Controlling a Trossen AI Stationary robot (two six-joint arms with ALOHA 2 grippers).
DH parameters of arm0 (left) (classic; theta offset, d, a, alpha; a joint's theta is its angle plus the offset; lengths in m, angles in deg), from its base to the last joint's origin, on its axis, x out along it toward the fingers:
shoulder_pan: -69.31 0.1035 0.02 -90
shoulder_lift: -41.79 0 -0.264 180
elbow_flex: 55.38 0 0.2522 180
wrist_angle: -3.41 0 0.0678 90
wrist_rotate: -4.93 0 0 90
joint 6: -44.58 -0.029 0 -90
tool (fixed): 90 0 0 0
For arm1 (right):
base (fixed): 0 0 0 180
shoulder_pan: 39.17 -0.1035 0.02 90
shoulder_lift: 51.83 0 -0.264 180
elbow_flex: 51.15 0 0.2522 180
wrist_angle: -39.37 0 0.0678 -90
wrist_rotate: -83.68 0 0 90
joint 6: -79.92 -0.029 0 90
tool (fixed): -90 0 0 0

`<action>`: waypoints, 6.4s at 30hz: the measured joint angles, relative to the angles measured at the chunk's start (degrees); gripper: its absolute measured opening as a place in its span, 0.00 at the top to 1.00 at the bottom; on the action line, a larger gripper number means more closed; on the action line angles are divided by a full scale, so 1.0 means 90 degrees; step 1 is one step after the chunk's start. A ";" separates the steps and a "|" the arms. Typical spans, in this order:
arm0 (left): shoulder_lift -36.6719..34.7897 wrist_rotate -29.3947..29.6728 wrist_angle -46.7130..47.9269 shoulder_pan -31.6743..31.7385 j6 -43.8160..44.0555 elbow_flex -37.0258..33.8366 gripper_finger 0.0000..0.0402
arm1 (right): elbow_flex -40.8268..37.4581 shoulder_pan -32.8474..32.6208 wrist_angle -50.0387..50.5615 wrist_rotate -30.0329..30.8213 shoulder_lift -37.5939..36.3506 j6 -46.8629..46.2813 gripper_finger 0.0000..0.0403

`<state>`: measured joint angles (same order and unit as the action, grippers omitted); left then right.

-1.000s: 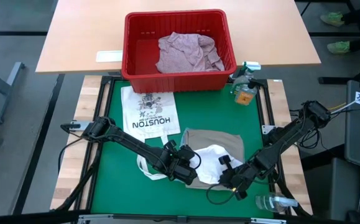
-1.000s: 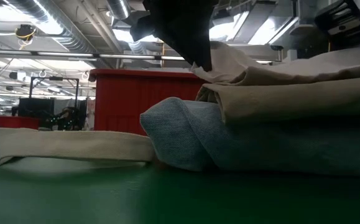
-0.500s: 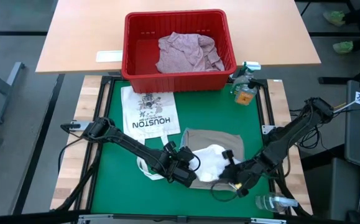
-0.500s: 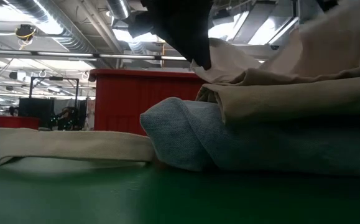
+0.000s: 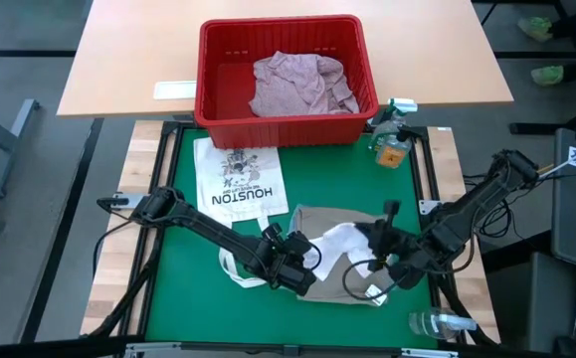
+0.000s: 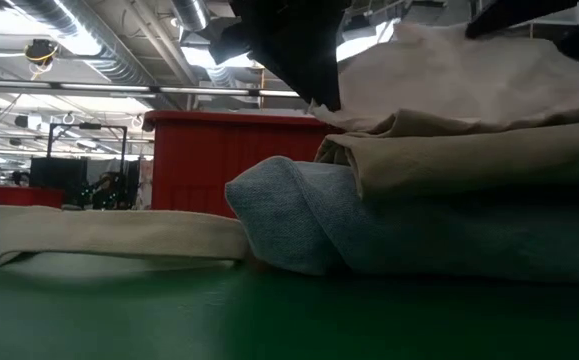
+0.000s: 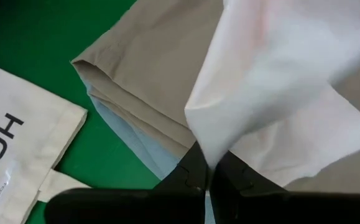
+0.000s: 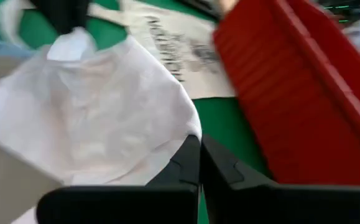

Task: Fold laundry
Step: Fold the white underwear

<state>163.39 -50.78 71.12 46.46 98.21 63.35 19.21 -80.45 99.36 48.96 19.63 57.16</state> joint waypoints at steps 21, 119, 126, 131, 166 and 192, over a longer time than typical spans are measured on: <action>0.0000 0.0098 0.0070 0.0293 -0.0027 0.0000 1.00 | 0.0000 0.2645 0.0877 -0.1231 0.0046 -0.0088 0.97; 0.0000 -0.0217 -0.0061 0.0331 -0.1193 0.0000 0.67 | -0.0517 0.0877 0.0509 -0.4913 0.0508 0.0079 0.74; 0.0002 -0.0219 -0.0054 0.0331 -0.1358 0.0000 0.67 | -0.0517 0.0880 0.0491 -0.4874 0.0508 0.0198 0.96; -0.0034 -0.0226 -0.0045 0.0331 -0.1504 0.0000 0.67 | -0.0517 0.0880 0.0493 -0.4874 0.0508 0.0196 0.96; 0.0283 -0.1404 -0.2285 0.0027 -0.2707 0.0000 0.67 | -0.0117 0.0299 0.1034 -0.5832 0.0500 0.0225 0.99; 0.0542 -0.0892 -0.2197 -0.0193 -0.3534 0.0000 0.67 | -0.0114 0.0299 0.1040 -0.5833 0.0500 0.0225 0.99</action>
<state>168.26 -58.81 51.35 44.72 66.40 63.35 18.18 -77.76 108.72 -3.53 24.13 59.19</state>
